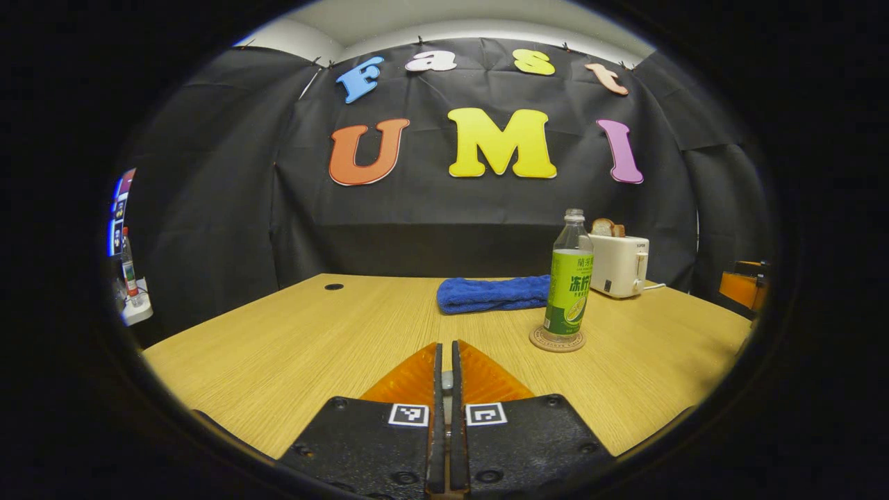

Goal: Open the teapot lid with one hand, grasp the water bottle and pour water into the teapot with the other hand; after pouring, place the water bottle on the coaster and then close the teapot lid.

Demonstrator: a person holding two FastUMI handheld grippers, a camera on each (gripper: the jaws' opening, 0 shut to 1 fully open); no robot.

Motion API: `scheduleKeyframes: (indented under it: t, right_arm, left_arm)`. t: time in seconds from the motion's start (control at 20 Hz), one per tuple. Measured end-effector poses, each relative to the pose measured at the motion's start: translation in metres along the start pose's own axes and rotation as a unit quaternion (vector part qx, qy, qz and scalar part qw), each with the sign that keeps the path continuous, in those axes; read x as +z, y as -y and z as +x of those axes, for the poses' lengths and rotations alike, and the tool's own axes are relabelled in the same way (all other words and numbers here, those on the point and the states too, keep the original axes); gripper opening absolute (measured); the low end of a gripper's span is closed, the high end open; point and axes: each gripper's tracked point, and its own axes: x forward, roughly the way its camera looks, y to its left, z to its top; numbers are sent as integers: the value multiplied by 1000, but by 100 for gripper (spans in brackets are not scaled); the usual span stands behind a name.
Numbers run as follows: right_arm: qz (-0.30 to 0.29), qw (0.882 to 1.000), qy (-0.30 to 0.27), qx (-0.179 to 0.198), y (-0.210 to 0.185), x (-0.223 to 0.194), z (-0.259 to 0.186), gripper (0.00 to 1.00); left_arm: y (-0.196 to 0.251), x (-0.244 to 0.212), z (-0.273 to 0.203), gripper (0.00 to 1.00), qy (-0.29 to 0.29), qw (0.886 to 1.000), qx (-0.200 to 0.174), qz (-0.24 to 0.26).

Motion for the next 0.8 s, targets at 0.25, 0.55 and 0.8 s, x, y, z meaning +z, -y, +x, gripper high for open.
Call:
scheduleKeyframes:
  t: [0.25,0.55,0.8]
  right_arm:
    - [10,1000,3,1,-2,1,-5,96]
    - [49,998,39,-32,13,30,-11,96]
    - [46,995,76,-45,18,73,-27,96]
  left_arm:
    - [4,-6,-2,36,-21,1000,5,8]
    - [18,72,-34,98,60,998,10,6]
    - [45,131,-66,98,108,994,-1,7]
